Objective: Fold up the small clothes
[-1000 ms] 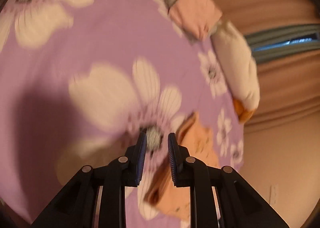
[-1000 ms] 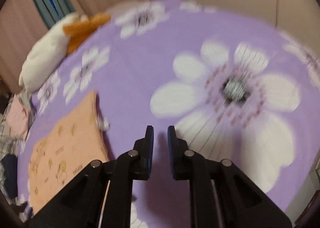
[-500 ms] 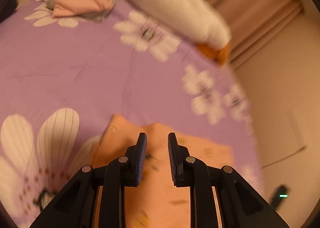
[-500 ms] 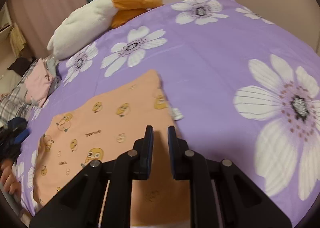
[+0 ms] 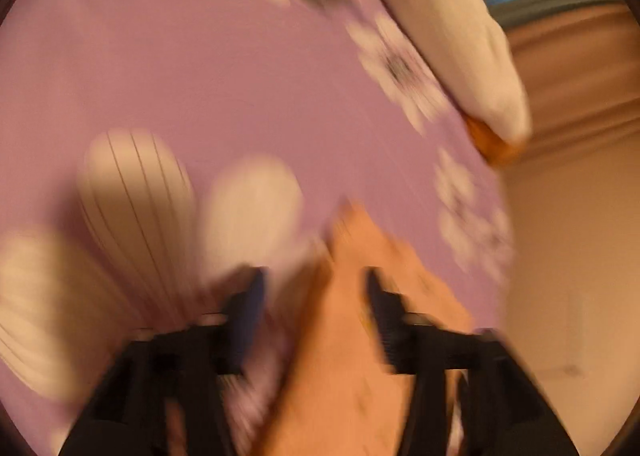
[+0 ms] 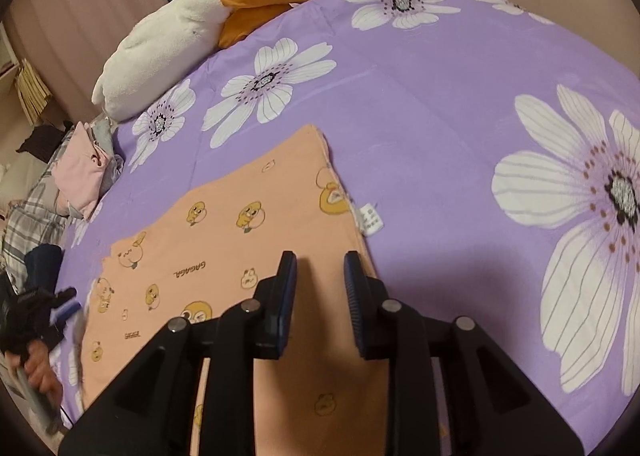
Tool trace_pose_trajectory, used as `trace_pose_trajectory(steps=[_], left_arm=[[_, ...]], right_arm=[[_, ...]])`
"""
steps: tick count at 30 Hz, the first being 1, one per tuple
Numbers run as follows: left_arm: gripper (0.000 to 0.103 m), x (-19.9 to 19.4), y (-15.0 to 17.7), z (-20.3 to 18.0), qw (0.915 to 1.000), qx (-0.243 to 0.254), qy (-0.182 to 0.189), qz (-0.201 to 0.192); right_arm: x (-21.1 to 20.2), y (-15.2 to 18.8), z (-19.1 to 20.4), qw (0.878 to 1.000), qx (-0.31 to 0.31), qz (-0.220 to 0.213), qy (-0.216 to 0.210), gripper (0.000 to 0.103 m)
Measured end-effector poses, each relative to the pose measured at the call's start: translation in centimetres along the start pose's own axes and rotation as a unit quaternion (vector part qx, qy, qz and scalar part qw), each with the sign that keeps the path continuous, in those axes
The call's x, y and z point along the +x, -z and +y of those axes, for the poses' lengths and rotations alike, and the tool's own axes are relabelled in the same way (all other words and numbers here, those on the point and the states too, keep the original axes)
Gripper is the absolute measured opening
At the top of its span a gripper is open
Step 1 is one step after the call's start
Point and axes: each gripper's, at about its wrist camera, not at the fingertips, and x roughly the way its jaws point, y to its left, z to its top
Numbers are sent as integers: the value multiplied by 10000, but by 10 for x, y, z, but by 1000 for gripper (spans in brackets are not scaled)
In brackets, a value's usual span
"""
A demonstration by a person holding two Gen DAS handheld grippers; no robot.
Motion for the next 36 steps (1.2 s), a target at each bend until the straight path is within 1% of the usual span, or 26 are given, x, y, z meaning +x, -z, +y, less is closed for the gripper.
trace_pose_trajectory(steps=[1, 2, 4, 5, 6, 7, 9, 11, 12, 13, 15, 18, 20, 22, 23, 24, 25, 26, 27, 28, 30, 32, 33, 34, 35, 36], left_arm=[[58, -2, 6, 3, 9997, -23, 215, 134], [58, -6, 10, 3, 9994, 53, 311, 119], [61, -15, 13, 4, 9993, 271, 270, 38], [62, -16, 14, 8, 9991, 356, 202, 108], [62, -16, 14, 11, 9989, 394, 143, 233], [62, -12, 16, 16, 9980, 364, 154, 504], [62, -7, 24, 25, 9944, 211, 544, 879], [62, 0, 31, 25, 9860, 309, 1022, 1281], [62, 3, 36, 24, 9814, 450, 1151, 1471], [62, 6, 40, 23, 9789, 581, 1150, 1587], [62, 10, 43, 17, 9767, 820, 1121, 1639], [63, 17, 46, 13, 9703, 788, 1418, 1795], [63, 26, 48, 9, 9694, 744, 1437, 1845], [61, 35, 49, -2, 9665, 872, 1458, 1924], [56, 38, 49, -7, 9671, 921, 1406, 1911], [43, 44, 50, -10, 9703, 987, 1192, 1859], [29, 50, 50, -11, 9755, 999, 825, 1776], [27, 55, 49, -11, 9783, 936, 684, 1720], [26, 56, 47, -9, 9804, 808, 668, 1667], [24, 56, 45, -9, 9827, 706, 637, 1589], [24, 56, 46, -10, 9851, 622, 520, 1520], [22, 51, 49, -21, 9864, 838, 163, 1403], [21, 46, 55, -35, 9858, 1145, -167, 1215], [20, 41, 60, -46, 9836, 1403, -459, 1038], [20, 37, 68, -59, 9782, 1732, -757, 855], [20, 34, 75, -67, 9727, 2003, -896, 756]], right_arm=[[0, 1, -1, 10000, 45, 24, -27, 27], [-1, 2, -2, 9999, 116, 52, -73, 27], [-4, 4, -6, 9994, 242, 99, -217, 30], [-5, 5, -8, 9990, 282, 131, -320, 31], [-7, 6, -9, 9984, 305, 173, -435, 32], [-10, 7, -10, 9976, 325, 207, -580, 33], [-16, 9, -11, 9944, 367, 178, -975, 33], [-21, 12, -9, 9912, 399, 130, -1257, 33], [-22, 13, -5, 9902, 381, 84, -1340, 33], [-22, 14, -2, 9897, 347, 78, -1385, 33], [-17, 16, 8, 9881, 286, 228, -1493, 33], [-11, 22, 24, 9811, 398, 420, -1844, 33], [-10, 26, 40, 9758, 230, 499, -2118, 33], [-7, 31, 60, 9731, -25, 600, -2224, 32], [-3, 35, 67, 9701, -76, 720, -2317, 32], [6, 39, 75, 9664, -101, 967, -2379, 29], [16, 44, 80, 9666, -129, 1204, -2261, 26], [28, 49, 84, 9694, -200, 1457, -1967, 24], [40, 55, 88, 9749, -382, 1605, -1494, 6], [43, 56, 89, 9782, -512, 1506, -1339, 0], [39, 56, 95, 9785, -731, 1392, -1333, 0], [38, 58, 97, 9790, -849, 1326, -1293, 0], [37, 59, 98, 9792, -916, 1270, -1289, 0], [37, 59, 99, 9789, -960, 1241, -1306, 0], [37, 58, 98, 9784, -948, 1241, -1357, 0], [41, 54, 91, 9771, -789, 1301, -1490, 0]])
